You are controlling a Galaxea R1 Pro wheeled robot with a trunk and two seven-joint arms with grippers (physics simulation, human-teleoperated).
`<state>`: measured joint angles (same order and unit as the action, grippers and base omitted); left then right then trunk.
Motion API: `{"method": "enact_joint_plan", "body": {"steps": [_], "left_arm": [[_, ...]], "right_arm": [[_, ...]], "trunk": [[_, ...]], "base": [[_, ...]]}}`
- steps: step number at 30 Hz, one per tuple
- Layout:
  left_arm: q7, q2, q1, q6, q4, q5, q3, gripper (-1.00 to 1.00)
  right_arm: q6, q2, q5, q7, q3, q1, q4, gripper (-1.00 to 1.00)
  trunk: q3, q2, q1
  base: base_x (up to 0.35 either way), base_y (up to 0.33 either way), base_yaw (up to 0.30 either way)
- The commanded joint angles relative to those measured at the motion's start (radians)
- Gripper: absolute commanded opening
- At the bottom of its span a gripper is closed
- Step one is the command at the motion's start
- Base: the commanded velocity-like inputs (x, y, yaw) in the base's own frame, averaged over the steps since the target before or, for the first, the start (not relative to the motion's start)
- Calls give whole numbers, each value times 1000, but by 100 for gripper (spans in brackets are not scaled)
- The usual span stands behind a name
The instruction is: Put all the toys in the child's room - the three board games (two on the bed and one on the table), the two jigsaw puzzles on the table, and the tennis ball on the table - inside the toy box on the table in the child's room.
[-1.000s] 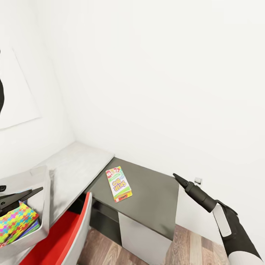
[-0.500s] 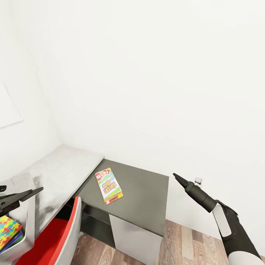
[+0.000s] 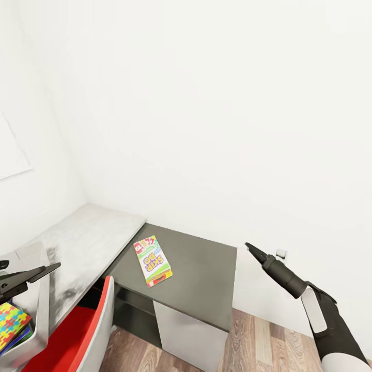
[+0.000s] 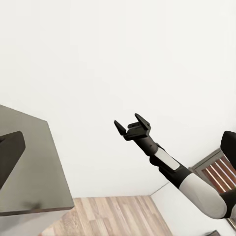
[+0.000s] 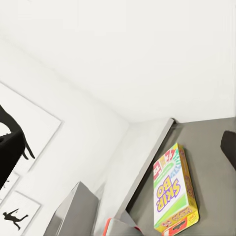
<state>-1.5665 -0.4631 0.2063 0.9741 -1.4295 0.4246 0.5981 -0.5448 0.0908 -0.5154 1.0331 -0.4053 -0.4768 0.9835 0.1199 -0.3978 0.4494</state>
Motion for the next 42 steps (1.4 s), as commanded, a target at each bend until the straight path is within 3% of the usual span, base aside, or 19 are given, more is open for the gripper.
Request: {"method": "enact_joint_plan", "body": {"steps": [1, 21, 27, 34, 38, 42], "left_arm": [[-4, 0, 1, 11, 0, -1, 0, 100], [-4, 4, 1, 9, 0, -1, 3, 100], [-4, 5, 1, 7, 0, -1, 3, 100], [-4, 7, 1, 7, 0, -1, 1, 100], [-4, 7, 1, 8, 0, -1, -1, 100], [-4, 7, 1, 8, 0, -1, -1, 100]], "right_arm": [[-8, 0, -5, 1, -4, -1, 0, 100], [-16, 1, -6, 1, -10, -1, -39, 100], [-18, 1, -6, -12, -29, -1, -56, 100], [-20, 0, -6, -96, -33, -2, -112, 100], [-18, -1, -9, -185, -38, -2, -163, 100], [-15, -3, -21, -243, -79, -2, -212, 100]], "trunk": [[2, -2, 1], [2, -2, 1], [2, -2, 1], [2, -2, 1], [2, -2, 1], [2, -2, 1]], "base": [[0, 0, 0], [0, -38, 0], [0, -83, 0], [0, -4, 0], [0, 0, 0], [0, 0, 0]]}}
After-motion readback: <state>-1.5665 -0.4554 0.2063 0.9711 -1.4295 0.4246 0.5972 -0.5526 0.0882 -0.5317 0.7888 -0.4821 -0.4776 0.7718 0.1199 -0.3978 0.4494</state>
